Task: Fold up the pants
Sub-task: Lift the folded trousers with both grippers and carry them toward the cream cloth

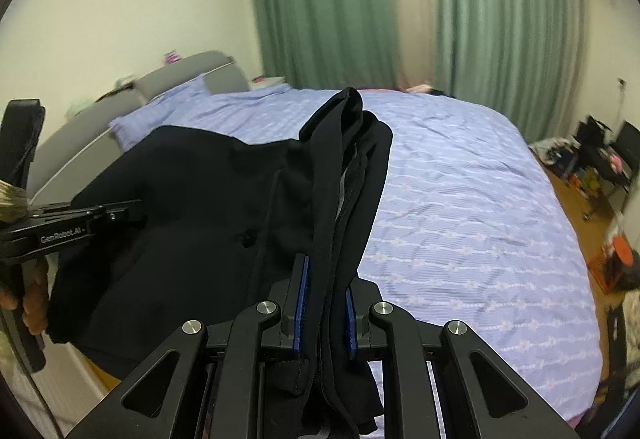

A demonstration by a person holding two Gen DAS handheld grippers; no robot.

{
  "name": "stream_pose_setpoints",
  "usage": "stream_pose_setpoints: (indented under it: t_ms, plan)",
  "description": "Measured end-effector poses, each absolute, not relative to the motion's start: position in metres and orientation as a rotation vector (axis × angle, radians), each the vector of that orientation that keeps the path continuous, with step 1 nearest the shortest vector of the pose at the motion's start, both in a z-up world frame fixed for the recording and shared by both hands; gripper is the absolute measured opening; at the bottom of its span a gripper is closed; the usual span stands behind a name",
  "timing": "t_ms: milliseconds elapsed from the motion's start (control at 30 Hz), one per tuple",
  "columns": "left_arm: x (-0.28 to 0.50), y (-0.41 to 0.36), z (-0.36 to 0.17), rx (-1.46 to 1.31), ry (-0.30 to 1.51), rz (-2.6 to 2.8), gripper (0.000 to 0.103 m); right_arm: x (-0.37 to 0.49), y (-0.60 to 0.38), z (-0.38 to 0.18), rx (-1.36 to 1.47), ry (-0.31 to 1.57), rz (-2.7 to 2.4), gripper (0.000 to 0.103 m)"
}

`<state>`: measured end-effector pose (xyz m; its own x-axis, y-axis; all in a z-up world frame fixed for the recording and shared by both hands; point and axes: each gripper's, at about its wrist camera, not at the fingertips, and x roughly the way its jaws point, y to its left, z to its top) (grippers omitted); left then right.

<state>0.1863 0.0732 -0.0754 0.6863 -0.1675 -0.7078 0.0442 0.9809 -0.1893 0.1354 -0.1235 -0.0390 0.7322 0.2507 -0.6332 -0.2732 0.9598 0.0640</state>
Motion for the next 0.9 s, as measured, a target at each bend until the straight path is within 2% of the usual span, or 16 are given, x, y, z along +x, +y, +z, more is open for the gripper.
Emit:
stream_pose_setpoints:
  t_ms: [200,367,900]
  plan:
    - [0.169,0.053,-0.09,-0.19,0.797,-0.074,0.014,0.121,-0.12,-0.037,-0.113,0.67,0.358,0.016]
    - [0.173,0.073,-0.084,-0.186,0.785,-0.083,0.014,0.114,-0.091,-0.03,-0.115,0.682,0.349,0.016]
    - [0.176,0.245,-0.066,-0.02,0.775,-0.158,0.014,0.104,0.095,-0.032,0.038,0.69,0.261,0.016]
